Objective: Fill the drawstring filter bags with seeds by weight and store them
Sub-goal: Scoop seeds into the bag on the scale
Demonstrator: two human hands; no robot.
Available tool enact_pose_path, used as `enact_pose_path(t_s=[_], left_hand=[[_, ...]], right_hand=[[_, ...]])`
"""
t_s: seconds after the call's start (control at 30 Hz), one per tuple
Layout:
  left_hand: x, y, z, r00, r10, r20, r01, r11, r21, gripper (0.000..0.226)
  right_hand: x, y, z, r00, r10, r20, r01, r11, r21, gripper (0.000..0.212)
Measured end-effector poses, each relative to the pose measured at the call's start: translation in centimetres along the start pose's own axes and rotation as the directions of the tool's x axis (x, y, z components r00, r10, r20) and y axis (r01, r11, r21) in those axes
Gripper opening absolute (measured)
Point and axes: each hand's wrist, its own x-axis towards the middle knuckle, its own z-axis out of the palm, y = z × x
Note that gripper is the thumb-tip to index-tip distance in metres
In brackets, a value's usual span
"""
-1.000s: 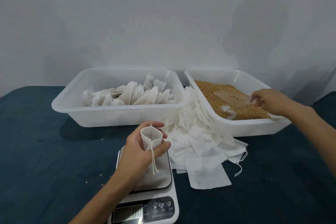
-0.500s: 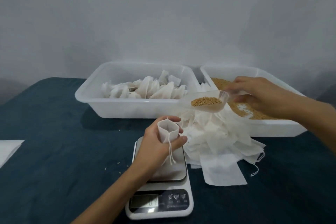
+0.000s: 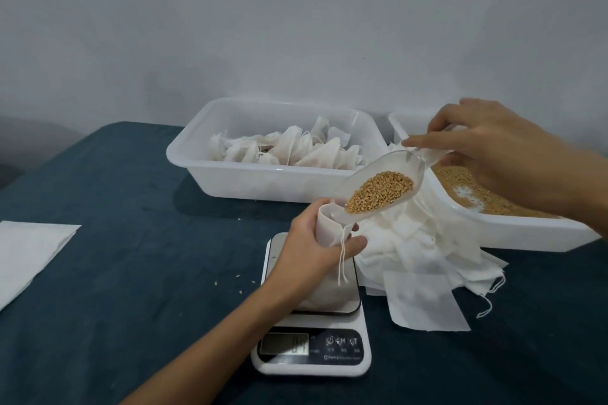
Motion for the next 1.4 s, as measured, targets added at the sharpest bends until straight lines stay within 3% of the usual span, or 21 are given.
enact_pose_path(t_s=[0.23, 0.87, 1.17, 1.4], left_hand=[[0.0, 0.2, 0.0, 1.0, -0.016, 0.005, 0.016, 0.999, -0.042, 0.047], [-0.2, 0.7, 0.0, 1.0, -0.014, 0.005, 0.014, 0.999, -0.042, 0.046], [-0.1, 0.5, -0.1, 0.999, 0.034, 0.005, -0.034, 0.999, -0.006, 0.051], [0.1, 0.1, -0.4, 0.999, 0.053, -0.011, -0.053, 0.999, 0.011, 0.052]], right_hand=[[0.5, -0.9, -0.8, 0.994, -0.073, -0.081, 0.061, 0.987, -0.149, 0.056], [1.0, -2.0, -1.3, 0.992, -0.1, -0.077, 0.086, 0.981, -0.171, 0.058], [0.8, -2.5, -0.8, 0.967, -0.19, -0.169, 0.151, 0.964, -0.22, 0.056], [0.9, -2.9, -0.4, 0.956, -0.202, -0.211, 0.143, 0.954, -0.263, 0.066]])
